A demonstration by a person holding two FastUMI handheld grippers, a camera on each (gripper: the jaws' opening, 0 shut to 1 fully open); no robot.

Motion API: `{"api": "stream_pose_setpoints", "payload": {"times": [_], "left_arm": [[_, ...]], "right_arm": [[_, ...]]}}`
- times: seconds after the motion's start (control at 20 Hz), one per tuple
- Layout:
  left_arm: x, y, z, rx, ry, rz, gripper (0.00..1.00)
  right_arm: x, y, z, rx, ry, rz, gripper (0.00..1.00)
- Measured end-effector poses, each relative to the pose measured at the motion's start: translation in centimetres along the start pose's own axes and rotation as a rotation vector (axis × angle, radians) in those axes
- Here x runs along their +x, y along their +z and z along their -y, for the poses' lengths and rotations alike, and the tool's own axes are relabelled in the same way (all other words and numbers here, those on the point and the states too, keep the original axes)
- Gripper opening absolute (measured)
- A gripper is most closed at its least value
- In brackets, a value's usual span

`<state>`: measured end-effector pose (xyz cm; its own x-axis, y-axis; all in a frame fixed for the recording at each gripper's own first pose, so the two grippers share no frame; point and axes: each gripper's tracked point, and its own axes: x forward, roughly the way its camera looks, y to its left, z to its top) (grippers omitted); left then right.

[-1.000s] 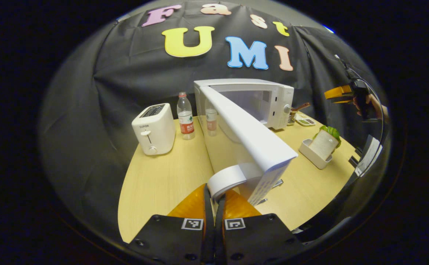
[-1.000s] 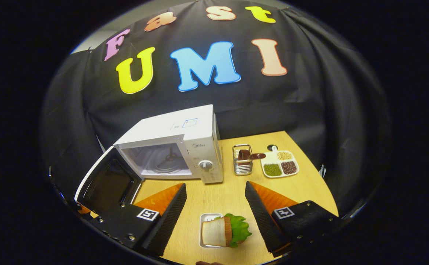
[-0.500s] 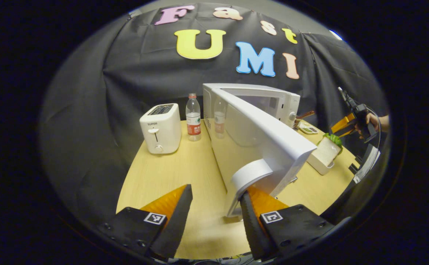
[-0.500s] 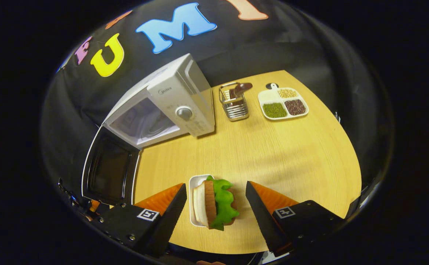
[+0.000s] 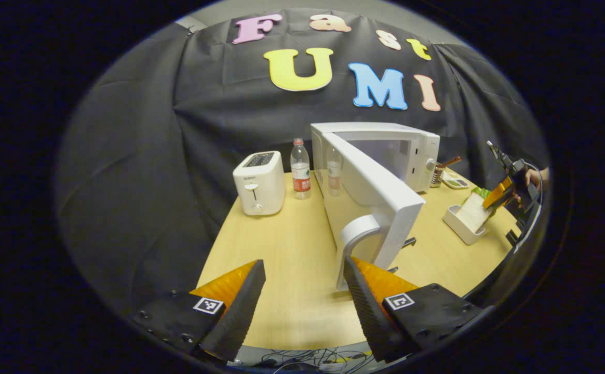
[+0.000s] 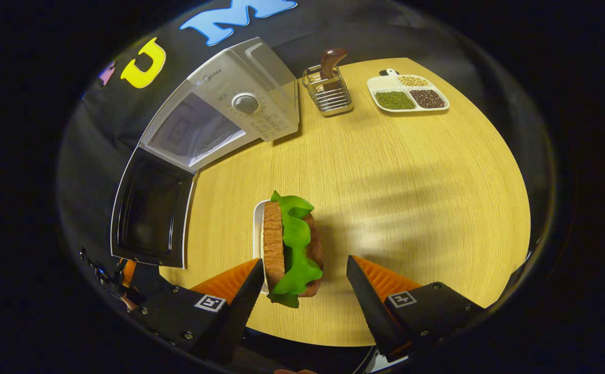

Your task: Open the microwave oven with the left hand, put the food in, and close the microwave oven.

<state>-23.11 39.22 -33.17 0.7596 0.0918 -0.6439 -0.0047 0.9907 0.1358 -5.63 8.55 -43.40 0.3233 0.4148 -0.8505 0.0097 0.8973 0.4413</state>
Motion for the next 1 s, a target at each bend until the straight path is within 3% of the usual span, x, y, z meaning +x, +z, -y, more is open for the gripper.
{"api": "stream_pose_setpoints", "payload": {"times": [0.2,0.3,0.4,0.45,0.55,0.6,0.7,0.8,1.0], "left_arm": [[-5.4,12.6,2.5,-0.072,0.111,0.284,0.96],[-7.0,18.8,6.2,-0.108,0.086,0.432,0.97],[-7.0,23.2,10.2,-0.128,0.014,0.510,0.97],[-6.7,24.7,12.0,-0.133,-0.022,0.532,0.98],[-5.8,26.9,14.7,-0.146,-0.077,0.558,0.95],[-5.3,27.3,15.9,-0.150,-0.103,0.559,0.93],[-4.5,27.5,17.4,-0.144,-0.134,0.549,0.97],[-4.2,27.2,17.9,-0.131,-0.153,0.526,0.97],[-3.8,27.1,17.8,-0.139,-0.161,0.508,0.95]], "right_arm": [[0.7,-0.6,-0.6,-0.005,0.010,-0.030,0.93],[1.2,-1.2,-0.9,0.006,0.007,-0.056,0.83],[1.2,-1.4,-1.4,0.032,0.019,-0.070,0.80],[1.0,-1.4,-1.9,0.047,0.035,-0.071,0.58],[0.4,-0.7,-2.5,0.048,0.042,-0.048,0.55],[0.7,-1.2,-2.6,0.037,0.041,-0.040,0.33],[-0.2,-0.8,-2.8,-0.003,0.036,-0.001,0.31],[-1.2,0.1,-3.5,0.004,0.043,0.061,0.20],[-3.1,1.9,-7.2,0.087,0.164,0.138,0.20]]}}
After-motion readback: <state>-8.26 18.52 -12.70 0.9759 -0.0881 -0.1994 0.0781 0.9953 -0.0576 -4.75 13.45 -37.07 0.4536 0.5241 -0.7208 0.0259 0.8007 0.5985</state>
